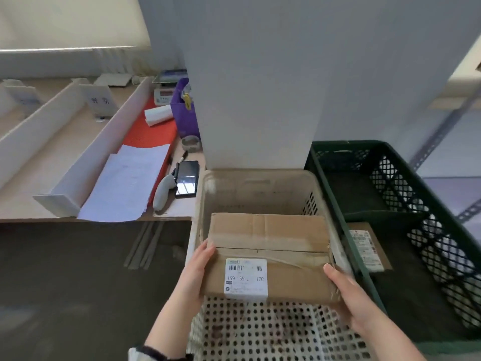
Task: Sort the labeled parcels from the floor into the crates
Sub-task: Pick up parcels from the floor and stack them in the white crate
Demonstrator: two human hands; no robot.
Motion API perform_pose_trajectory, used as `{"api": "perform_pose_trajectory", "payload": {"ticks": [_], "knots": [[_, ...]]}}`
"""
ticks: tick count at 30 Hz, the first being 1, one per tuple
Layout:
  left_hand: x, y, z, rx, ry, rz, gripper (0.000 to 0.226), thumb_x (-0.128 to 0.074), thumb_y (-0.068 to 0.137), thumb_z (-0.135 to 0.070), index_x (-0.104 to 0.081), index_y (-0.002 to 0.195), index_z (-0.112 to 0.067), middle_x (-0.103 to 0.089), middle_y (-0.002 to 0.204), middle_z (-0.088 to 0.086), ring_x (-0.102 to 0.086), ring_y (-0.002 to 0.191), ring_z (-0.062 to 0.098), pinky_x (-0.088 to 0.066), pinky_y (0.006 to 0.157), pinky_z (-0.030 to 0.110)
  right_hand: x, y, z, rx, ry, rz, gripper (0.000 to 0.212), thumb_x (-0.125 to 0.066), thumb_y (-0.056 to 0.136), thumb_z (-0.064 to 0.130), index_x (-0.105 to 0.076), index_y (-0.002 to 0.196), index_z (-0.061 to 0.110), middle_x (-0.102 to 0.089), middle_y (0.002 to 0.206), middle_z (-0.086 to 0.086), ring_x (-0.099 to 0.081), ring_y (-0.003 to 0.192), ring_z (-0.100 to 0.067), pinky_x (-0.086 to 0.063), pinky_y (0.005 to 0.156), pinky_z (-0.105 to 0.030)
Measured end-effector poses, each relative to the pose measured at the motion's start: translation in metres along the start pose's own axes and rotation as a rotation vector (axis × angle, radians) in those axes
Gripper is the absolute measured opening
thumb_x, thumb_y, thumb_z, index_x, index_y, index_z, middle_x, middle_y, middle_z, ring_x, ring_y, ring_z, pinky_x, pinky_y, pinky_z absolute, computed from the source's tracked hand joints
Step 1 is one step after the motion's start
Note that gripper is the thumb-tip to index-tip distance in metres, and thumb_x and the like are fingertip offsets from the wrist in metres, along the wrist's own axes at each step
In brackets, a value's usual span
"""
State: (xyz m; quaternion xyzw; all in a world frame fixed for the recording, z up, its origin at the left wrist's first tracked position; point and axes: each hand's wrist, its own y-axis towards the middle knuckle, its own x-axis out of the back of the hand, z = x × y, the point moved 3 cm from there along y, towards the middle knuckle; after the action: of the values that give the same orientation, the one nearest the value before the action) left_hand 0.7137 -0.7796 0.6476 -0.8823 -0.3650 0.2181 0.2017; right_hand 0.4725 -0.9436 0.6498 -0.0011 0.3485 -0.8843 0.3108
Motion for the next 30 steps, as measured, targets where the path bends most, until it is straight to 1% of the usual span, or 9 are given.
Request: {"api": "perform_pose_trajectory", "payload": {"ticks": [7, 10, 13, 16, 18, 20, 23, 27, 30], "knots": [[-0.008, 0.086, 0.036, 0.082, 0.012, -0.075, 0.038, -0.056, 0.089, -0.045, -0.058, 0.124, -0.029, -0.07, 0.113, 0.002, -0.065, 0.103, 0.025, -0.051, 0.079, 0.037, 0.022, 0.093, 0.002, -0.072, -0.001, -0.06, 0.032, -0.052, 0.092, 0.034, -0.06, 0.114, 0.013, -0.068, 0.105, -0.013, -0.062, 0.098, -0.027, -0.049, 0.077, -0.034], [-0.005, 0.119, 0.055, 0.099, -0.025, -0.143, 0.037, -0.055, 0.089, -0.045, -0.061, 0.121, -0.027, -0.07, 0.112, 0.003, -0.065, 0.104, 0.025, -0.051, 0.08, 0.038, 0.025, 0.144, -0.006, -0.106, 0.024, -0.067, 0.041, -0.054, 0.09, 0.036, -0.056, 0.123, 0.012, -0.065, 0.114, -0.011, -0.059, 0.107, -0.025, -0.046, 0.094, -0.039], [0.001, 0.147, 0.085, 0.12, -0.081, -0.259, 0.031, -0.052, 0.091, -0.042, -0.068, 0.108, -0.021, -0.072, 0.104, 0.006, -0.065, 0.099, 0.026, -0.049, 0.078, 0.037, 0.025, 0.193, -0.03, -0.111, 0.027, -0.071, 0.07, -0.063, 0.076, 0.053, -0.049, 0.134, 0.019, -0.058, 0.129, -0.006, -0.051, 0.122, -0.024, -0.034, 0.11, -0.047], [0.014, 0.17, 0.131, 0.119, -0.085, -0.409, 0.048, -0.058, 0.081, -0.054, -0.068, 0.112, -0.018, -0.07, 0.111, 0.009, -0.064, 0.103, 0.027, -0.05, 0.086, 0.042, 0.028, 0.239, -0.075, -0.12, 0.038, -0.046, 0.103, -0.073, 0.053, 0.073, -0.042, 0.14, 0.028, -0.047, 0.142, -0.001, -0.041, 0.132, -0.023, -0.025, 0.113, -0.054], [0.019, 0.179, 0.162, 0.147, -0.034, -0.484, 0.063, -0.064, 0.074, -0.058, -0.063, 0.121, -0.016, -0.066, 0.119, 0.009, -0.062, 0.105, 0.025, -0.051, 0.085, 0.04, 0.029, 0.256, -0.102, -0.176, 0.081, -0.079, 0.094, -0.07, 0.058, 0.065, -0.044, 0.138, 0.023, -0.049, 0.14, -0.005, -0.043, 0.129, -0.026, -0.028, 0.112, -0.053], [0.021, 0.187, 0.183, 0.143, 0.059, -0.573, 0.062, -0.064, 0.082, -0.046, -0.053, 0.132, -0.011, -0.058, 0.128, 0.009, -0.056, 0.111, 0.024, -0.046, 0.09, 0.037, 0.03, 0.269, -0.124, -0.216, 0.077, -0.14, 0.083, -0.063, 0.065, 0.058, -0.046, 0.137, 0.019, -0.05, 0.138, -0.008, -0.046, 0.126, -0.027, -0.032, 0.109, -0.05], [0.026, 0.199, 0.209, 0.159, 0.135, -0.6, 0.077, -0.069, 0.079, -0.044, -0.04, 0.142, -0.008, -0.048, 0.141, 0.013, -0.047, 0.126, 0.028, -0.038, 0.1, 0.035, 0.033, 0.285, -0.148, -0.246, -0.02, -0.197, 0.093, -0.056, 0.065, 0.067, -0.036, 0.144, 0.023, -0.037, 0.149, -0.004, -0.035, 0.135, -0.026, -0.028, 0.109, -0.047], [0.034, 0.208, 0.231, 0.137, 0.222, -0.615, 0.064, -0.069, 0.078, -0.045, -0.052, 0.133, -0.019, -0.061, 0.128, 0.005, -0.058, 0.114, 0.022, -0.044, 0.098, 0.035, 0.037, 0.299, -0.168, -0.207, -0.2, -0.253, 0.075, -0.041, 0.085, 0.061, -0.03, 0.147, 0.019, -0.03, 0.153, -0.005, -0.029, 0.139, -0.026, -0.025, 0.113, -0.044], [0.033, 0.205, 0.235, 0.115, 0.248, -0.663, 0.063, -0.068, 0.081, -0.042, -0.049, 0.135, -0.015, -0.057, 0.13, 0.002, -0.052, 0.121, 0.023, -0.037, 0.098, 0.031, 0.038, 0.303, -0.171, -0.234, -0.349, -0.252, 0.064, -0.033, 0.095, 0.052, -0.03, 0.146, 0.014, -0.031, 0.152, -0.007, -0.031, 0.138, -0.027, -0.027, 0.111, -0.04]]}}
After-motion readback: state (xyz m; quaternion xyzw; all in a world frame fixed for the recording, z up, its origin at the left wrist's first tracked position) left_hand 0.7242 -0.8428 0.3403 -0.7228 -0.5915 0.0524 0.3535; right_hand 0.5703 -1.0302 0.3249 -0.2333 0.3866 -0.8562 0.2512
